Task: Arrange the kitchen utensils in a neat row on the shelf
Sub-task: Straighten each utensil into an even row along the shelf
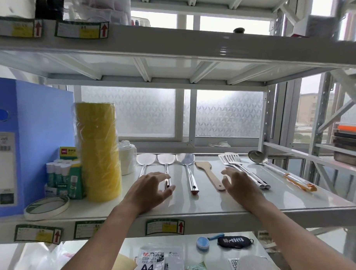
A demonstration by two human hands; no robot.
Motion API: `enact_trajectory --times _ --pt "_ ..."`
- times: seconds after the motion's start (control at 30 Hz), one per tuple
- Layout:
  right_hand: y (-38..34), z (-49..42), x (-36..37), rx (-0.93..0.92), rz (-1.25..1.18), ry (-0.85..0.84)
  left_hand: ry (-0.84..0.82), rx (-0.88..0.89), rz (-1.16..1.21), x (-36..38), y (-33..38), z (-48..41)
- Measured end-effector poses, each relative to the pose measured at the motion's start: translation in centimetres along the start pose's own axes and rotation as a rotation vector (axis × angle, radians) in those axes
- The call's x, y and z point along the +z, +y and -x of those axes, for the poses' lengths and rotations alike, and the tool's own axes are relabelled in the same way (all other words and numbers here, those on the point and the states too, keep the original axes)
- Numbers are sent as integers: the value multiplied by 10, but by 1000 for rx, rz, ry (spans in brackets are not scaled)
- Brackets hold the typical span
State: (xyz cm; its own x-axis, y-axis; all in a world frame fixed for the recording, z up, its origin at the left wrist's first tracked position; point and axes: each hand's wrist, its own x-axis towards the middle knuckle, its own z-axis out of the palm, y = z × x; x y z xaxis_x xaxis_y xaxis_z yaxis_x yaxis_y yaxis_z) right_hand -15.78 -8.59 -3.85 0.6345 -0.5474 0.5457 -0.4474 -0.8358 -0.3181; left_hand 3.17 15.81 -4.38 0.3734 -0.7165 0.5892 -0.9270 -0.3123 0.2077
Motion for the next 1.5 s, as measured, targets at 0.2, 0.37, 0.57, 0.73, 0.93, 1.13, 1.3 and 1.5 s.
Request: enact_trajectory --times 0.2,0.37,0.57,0.73,0.93,1.13,1.3,1.5 --pt "56 -4 -20 196 188 4 9 -7 1 -1 0 0" --pt "73 -11 -20 303 138 -84 -3 -12 -3 1 0 0" --pt "79 -17 -16 349 112 -243 -3 -10 -2 3 0 -1" --pt "79 -17 -13 316 125 -278 -12 -27 -1 2 1 -1" --pt "75 -16 -14 254 148 -297 -14 -40 -2 2 2 -1" --pt "76 -16 -15 202 159 -336 -13 -37 -4 3 2 -1" --pt "77 -17 -15 191 149 -361 -16 -38 0 1 3 0" --pt "74 -14 -18 226 80 -366 -11 -40 4 0 5 1"
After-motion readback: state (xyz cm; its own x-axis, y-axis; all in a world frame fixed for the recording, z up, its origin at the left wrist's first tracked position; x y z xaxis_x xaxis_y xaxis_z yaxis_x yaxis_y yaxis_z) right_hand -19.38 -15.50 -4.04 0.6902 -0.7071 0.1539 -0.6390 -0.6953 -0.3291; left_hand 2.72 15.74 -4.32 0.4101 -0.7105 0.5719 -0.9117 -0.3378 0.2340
